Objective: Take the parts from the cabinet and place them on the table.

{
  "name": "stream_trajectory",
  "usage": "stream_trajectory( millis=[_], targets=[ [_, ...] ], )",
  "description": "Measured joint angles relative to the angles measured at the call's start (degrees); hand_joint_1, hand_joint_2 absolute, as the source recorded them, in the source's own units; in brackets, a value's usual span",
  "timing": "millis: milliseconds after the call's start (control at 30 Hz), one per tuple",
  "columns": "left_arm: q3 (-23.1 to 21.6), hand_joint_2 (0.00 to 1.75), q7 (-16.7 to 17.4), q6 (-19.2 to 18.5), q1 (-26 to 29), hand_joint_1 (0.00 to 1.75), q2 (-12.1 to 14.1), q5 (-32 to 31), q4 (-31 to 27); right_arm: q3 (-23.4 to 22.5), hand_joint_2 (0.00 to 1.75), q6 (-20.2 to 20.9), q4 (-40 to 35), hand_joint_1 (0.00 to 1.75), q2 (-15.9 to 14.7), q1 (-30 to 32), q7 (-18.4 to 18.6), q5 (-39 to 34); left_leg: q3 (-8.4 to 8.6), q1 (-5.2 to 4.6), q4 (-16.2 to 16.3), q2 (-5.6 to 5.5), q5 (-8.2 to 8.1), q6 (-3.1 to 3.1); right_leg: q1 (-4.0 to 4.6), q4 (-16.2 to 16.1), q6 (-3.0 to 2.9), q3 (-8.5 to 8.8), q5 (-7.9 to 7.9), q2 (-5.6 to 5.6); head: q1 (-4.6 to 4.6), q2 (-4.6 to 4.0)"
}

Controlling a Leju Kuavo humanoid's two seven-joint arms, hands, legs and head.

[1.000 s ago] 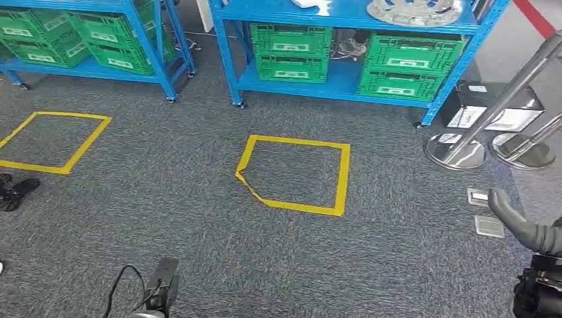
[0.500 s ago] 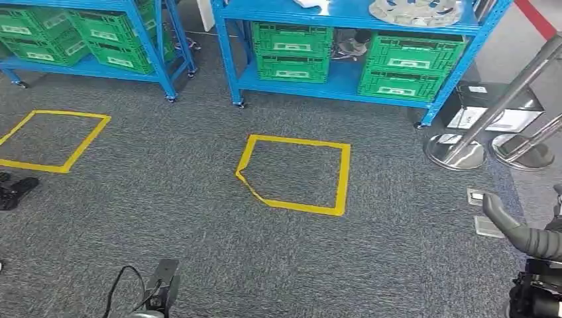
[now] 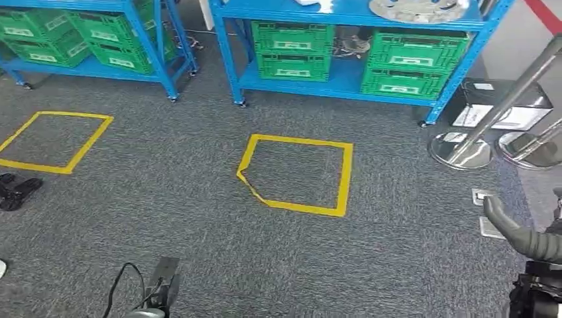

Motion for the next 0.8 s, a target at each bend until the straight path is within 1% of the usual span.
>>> stream_trajectory(
  millis=[33, 67, 100, 133, 167, 200, 233, 267, 300, 333, 367, 400, 433, 467, 500, 533, 567, 600, 633, 667, 700, 733, 767, 800],
  targets=[
    [0.0, 0.00, 0.0, 0.0, 0.0, 0.00, 0.0, 0.0, 0.0, 0.0, 1.75, 0.0, 0.0, 0.00, 0.0, -0.1, -0.1, 0.0, 0.24, 0.05, 0.0, -0.02, -0.51, -0.42, -0.31, -0.3, -0.46, 0.69, -0.16, 0.01, -0.04, 0.00],
    [0.0, 0.00, 0.0, 0.0, 0.0, 0.00, -0.1, -0.1, 0.0, 0.0, 1.75, 0.0, -0.1, 0.00, 0.0, -0.1, -0.1, 0.0, 0.10, 0.14, 1.3, 0.07, -1.15, -0.67, -0.38, -0.5, -0.74, 1.17, -0.29, -0.06, -0.26, 0.00],
    [0.0, 0.00, 0.0, 0.0, -0.2, 0.00, -0.1, -0.1, 0.0, -0.1, 1.75, 0.0, -0.1, 0.00, 0.0, -0.1, -0.1, 0.0, -1.91, 0.09, 4.9, 0.12, -2.68, -0.81, -0.39, -0.5, -1.09, 1.42, -0.52, -0.20, -0.61, 0.00],
    [0.0, 0.00, 0.0, 0.0, -0.4, 0.00, -0.1, -0.1, 0.0, -0.1, 1.75, 0.0, -0.1, 0.00, 0.0, -0.1, -0.1, 0.0, -5.00, 0.10, 10.1, 0.12, -4.63, -0.93, -0.29, -0.5, -1.32, 1.48, -0.69, -0.29, -0.89, 0.00],
    [0.0, 0.00, 0.0, 0.0, -0.4, 0.00, -0.1, -0.2, 0.0, -0.1, 1.75, 0.0, -0.1, 0.00, 0.0, -0.1, -0.1, 0.0, -8.92, 0.12, 16.3, 0.13, -6.56, -0.97, -0.18, -0.5, -1.57, 1.52, -0.90, -0.33, -0.98, 0.00],
    [0.0, 0.00, 0.0, 0.0, -0.3, 0.00, -0.1, -0.2, 0.0, -0.1, 1.75, 0.0, -0.1, 0.00, 0.0, 0.0, -0.1, 0.0, -11.57, 0.11, 20.0, 0.13, -7.10, -0.91, -0.08, -0.5, -1.66, 1.65, -1.11, -0.30, -1.01, 0.00],
    [0.0, 0.00, 0.0, 0.0, -0.1, 0.00, -0.1, -0.3, 0.0, -0.1, 1.75, 0.0, -0.1, 0.00, 0.0, 0.0, -0.1, 0.0, -12.98, 0.09, 20.9, 0.12, -6.05, -0.76, -0.04, -0.5, -1.67, 1.94, -1.35, -0.15, -1.14, 0.00],
    [0.0, 0.00, 0.0, 0.0, 0.0, 0.00, -0.1, -0.3, 0.0, -0.1, 1.75, 0.0, -0.1, 0.00, 0.0, 0.1, -0.1, 0.0, -12.66, 0.07, 18.8, 0.12, -3.74, -0.54, -0.02, -0.5, -1.61, 2.42, -1.63, 0.01, -1.25, 0.00],
    [0.0, 0.00, 0.0, 0.0, 0.1, 0.00, -0.1, -0.3, 0.0, -0.1, 1.75, 0.0, -0.1, 0.00, 0.0, 0.2, -0.1, 0.0, -11.24, 0.03, 14.6, 0.12, -0.62, -0.27, -0.01, -0.5, -1.53, 2.96, -1.99, 0.10, -1.38, 0.00],
    [0.0, 0.00, 0.0, 0.0, 0.0, 0.00, 0.0, -0.3, 0.0, -0.1, 1.75, 0.0, -0.1, 0.00, 0.0, 0.2, -0.1, 0.0, -8.89, -0.02, 8.7, 0.12, 2.99, 0.13, -0.02, -0.5, -1.37, 3.64, -2.40, 0.13, -1.55, 0.00],
    [0.0, 0.00, 0.0, 0.0, -0.1, 0.00, 0.0, -0.3, 0.0, -0.1, 1.75, -0.1, -0.1, 0.00, 0.1, 0.2, -0.1, 0.0, -6.91, -0.11, 3.3, 0.13, 5.19, 0.53, -0.06, -0.6, -1.13, 3.96, -2.84, 0.12, -1.75, 0.00],
    [0.0, 0.00, 0.0, 0.0, -0.2, 0.00, 0.0, -0.3, 0.0, -0.1, 1.75, -0.1, -0.1, 0.00, 0.2, 0.2, -0.1, 0.0, -6.12, -0.61, 2.5, 0.11, 3.89, 0.57, 0.38, -0.6, -0.70, 4.01, -3.15, 0.17, -1.55, 0.00],
    [-0.1, 0.00, 0.0, 0.0, -0.3, 0.00, 0.0, -0.3, 0.0, -0.2, 1.75, -0.1, -0.1, 0.00, 0.2, 0.2, -0.1, 0.0, -6.15, -0.56, 2.2, 0.06, 3.99, 0.76, 0.22, -0.8, -0.47, 4.03, -3.17, 0.25, -1.55, 0.00],
    [-0.1, 0.00, 0.0, 0.0, -0.3, 0.00, 0.0, -0.3, 0.0, -0.2, 1.75, -0.1, -0.1, 0.00, 0.2, 0.2, -0.1, 0.0, -6.17, -0.59, 2.0, 0.00, 3.87, 0.93, 0.32, -1.1, -0.18, 4.37, -3.11, 0.26, -1.47, 0.00],
    [-0.1, 0.00, 0.0, 0.0, -0.2, 0.00, 0.0, -0.3, 0.0, -0.1, 1.75, -0.1, -0.1, 0.00, 0.2, 0.3, -0.1, 0.0, -6.11, -0.50, 1.8, 0.03, 3.64, 1.33, 0.31, -0.6, 0.33, 4.60, -2.66, 0.31, -1.47, 0.00],
    [-0.1, 0.00, 0.0, -0.1, -0.2, 0.00, -0.1, -0.3, 0.0, -0.2, 1.75, -0.1, -0.1, 0.00, 0.2, 0.2, -0.1, 0.0, -5.45, -0.25, 1.7, -0.05, 3.60, 1.71, 0.28, -0.6, 0.65, 4.79, -2.94, 0.30, -1.44, 0.00],
    [-0.1, 0.00, 0.0, -0.1, -0.1, 0.00, -0.1, -0.2, 0.0, -0.3, 1.75, -0.1, -0.1, 0.00, 0.2, 0.2, -0.1, 0.0, -4.77, -0.13, 1.3, 0.00, 3.50, 1.98, 0.25, 0.6, 0.92, 4.52, -3.60, 0.00, -1.29, 0.00],
    [-0.1, 0.00, 0.0, -0.1, -0.1, 0.00, -0.1, -0.2, 0.0, -0.2, 1.75, -0.1, -0.1, 0.00, 0.2, 0.1, -0.2, 0.0, -4.30, -0.14, 1.1, 0.00, 3.30, 2.28, 0.25, 3.6, 1.09, 3.16, -5.09, -0.14, -0.92, 0.00],
    [-0.1, 0.00, 0.0, -0.1, -0.2, 0.00, 0.0, 0.0, 0.0, -0.3, 1.75, -0.1, -0.1, 0.00, 0.2, 0.0, -0.2, 0.0, -4.04, -0.16, 1.1, 0.01, 3.15, 2.50, 0.27, 8.0, 1.21, 0.79, -7.04, -0.17, -0.74, 0.00],
    [-0.1, 0.00, 0.0, -0.1, -0.2, 0.00, 0.0, 0.0, 0.0, -0.3, 1.75, -0.1, 0.0, 0.00, 0.2, 0.1, -0.1, 0.0, -3.86, -0.31, 1.1, 0.01, 2.95, 2.70, 0.28, 12.7, 1.37, -1.96, -8.86, -0.18, -0.66, 0.00],
    [-0.1, 0.00, -0.1, -0.1, -0.1, 0.00, 0.0, 0.0, 0.0, -0.2, 1.75, -0.1, 0.1, 0.00, 0.2, 0.1, -0.1, 0.0, -3.64, -0.45, 1.1, 0.00, 2.67, 2.77, 0.28, 16.5, 1.46, -4.46, -10.07, -0.18, -0.63, 0.00],
    [-0.1, 0.00, -0.2, -0.2, 0.0, 0.00, 0.0, 0.0, 0.0, -0.2, 1.75, -0.1, 0.2, 0.00, 0.2, 0.2, -0.1, 0.0, -3.29, -0.57, 1.2, -0.02, 2.37, 2.83, 0.31, 18.2, 1.46, -6.11, -9.96, -0.18, -0.61, 0.00],
    [-0.1, 0.00, -0.2, -0.2, 0.1, 0.00, -0.1, 0.1, 0.0, -0.2, 1.75, -0.1, 0.3, 0.00, 0.2, 0.2, -0.1, 0.0, -2.78, -0.65, 1.2, -0.06, 2.03, 2.85, 0.35, 16.8, 1.19, -6.15, -8.20, -0.18, -0.59, 0.00],
    [-0.1, 0.00, -0.2, -0.2, 0.2, 0.00, -0.1, 0.1, 0.0, -0.2, 1.75, -0.1, 0.3, 0.00, 0.2, 0.2, -0.1, 0.0, -2.16, -0.75, 1.1, -0.12, 1.64, 2.83, 0.40, 12.8, 0.79, -4.95, -5.12, -0.17, -0.48, 0.00]
  ],
)
